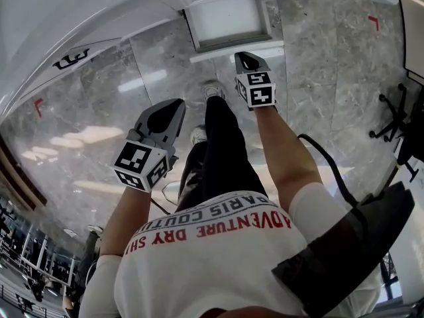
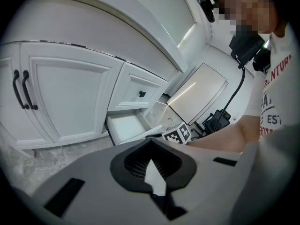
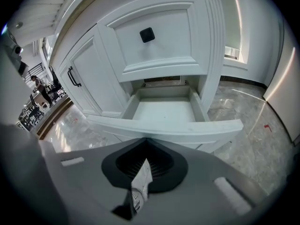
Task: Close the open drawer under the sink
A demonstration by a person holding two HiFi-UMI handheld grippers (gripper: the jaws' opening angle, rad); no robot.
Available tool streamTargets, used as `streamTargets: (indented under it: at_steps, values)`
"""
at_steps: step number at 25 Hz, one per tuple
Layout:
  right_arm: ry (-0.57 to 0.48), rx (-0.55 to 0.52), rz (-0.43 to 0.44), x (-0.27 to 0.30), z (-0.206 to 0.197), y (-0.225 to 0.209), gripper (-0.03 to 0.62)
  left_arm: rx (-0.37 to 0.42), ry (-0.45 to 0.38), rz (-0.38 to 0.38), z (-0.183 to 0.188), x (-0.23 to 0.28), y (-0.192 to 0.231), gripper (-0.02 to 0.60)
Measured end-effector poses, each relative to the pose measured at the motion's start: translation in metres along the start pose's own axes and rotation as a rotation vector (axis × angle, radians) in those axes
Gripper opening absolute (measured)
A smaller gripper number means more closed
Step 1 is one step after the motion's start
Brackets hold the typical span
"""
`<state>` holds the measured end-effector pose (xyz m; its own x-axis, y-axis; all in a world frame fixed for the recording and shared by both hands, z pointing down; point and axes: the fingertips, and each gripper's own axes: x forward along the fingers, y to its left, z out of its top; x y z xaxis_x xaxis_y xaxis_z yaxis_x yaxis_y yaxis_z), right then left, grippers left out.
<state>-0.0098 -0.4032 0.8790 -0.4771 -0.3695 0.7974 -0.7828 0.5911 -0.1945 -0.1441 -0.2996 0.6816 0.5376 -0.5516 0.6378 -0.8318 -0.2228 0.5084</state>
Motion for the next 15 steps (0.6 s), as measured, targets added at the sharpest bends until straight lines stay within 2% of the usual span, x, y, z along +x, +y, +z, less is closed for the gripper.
streamTargets:
  at_steps: [15]
  values:
    - [-0.015,0.013,0.027,0.034,0.047,-0.009,0.002,-0.009,0.002,0.007,0.018,0.008,0.018,0.002]
